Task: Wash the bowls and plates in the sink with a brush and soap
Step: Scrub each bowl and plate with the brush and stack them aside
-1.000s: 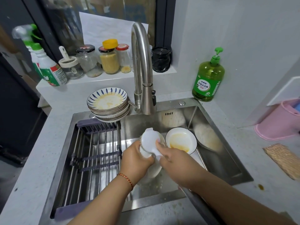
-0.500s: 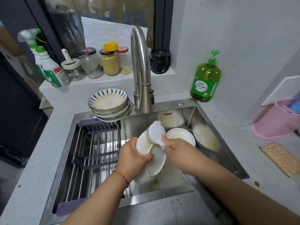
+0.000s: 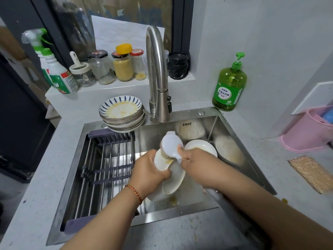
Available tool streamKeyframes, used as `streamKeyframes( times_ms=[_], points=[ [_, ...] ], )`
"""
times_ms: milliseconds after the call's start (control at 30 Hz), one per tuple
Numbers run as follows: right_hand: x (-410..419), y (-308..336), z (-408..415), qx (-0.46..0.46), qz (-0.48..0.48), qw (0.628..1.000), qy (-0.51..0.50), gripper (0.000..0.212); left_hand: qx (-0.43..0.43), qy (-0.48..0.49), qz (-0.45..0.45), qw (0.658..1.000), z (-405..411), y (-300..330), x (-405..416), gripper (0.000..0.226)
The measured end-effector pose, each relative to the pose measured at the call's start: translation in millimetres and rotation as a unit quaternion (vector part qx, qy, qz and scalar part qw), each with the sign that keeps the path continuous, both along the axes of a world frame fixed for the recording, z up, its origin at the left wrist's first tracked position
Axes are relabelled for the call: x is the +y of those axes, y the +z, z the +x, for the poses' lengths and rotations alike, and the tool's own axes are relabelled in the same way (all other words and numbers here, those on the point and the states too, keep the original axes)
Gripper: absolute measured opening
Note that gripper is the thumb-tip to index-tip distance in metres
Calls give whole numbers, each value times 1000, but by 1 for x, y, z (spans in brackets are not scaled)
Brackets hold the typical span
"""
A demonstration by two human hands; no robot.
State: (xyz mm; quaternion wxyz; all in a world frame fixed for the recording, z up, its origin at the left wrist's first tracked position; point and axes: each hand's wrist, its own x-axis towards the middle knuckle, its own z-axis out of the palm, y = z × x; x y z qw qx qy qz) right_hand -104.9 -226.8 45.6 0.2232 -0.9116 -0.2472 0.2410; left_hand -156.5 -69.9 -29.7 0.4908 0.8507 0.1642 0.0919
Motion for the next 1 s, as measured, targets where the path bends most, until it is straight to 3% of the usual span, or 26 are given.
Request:
streamKeyframes(
  times_ms=[167,267,400,500,600,700,800,900,1000],
  points=[
    [-17,-29,39,95,12,985,-141,32,-28,25,-34,999,-6,5,6,30],
    [-24,-49,38,214,111,935,-260,18,-58,81,-102,990,-7,5,6,32],
    [-24,-70,27,212,180,906,-320,43,-95,164,-290,938,-5,0,1,39],
    [-18,-78,22,210,189,900,-332,69,-99,182,-375,904,-5,-3,-7,38],
    [-17,-80,22,226,217,892,-326,73,-93,170,-427,883,-9,-10,-8,45],
    [-23,-77,28,194,204,917,-283,82,-51,134,-402,905,-11,-15,4,54],
    [-29,-68,37,137,148,956,-212,104,26,54,-348,936,-6,-10,21,64],
    [-25,-57,43,86,94,983,-133,114,98,-41,-190,976,9,4,32,60],
    [-18,-51,44,20,54,995,-85,114,129,-110,-39,985,22,16,28,45]
  ],
)
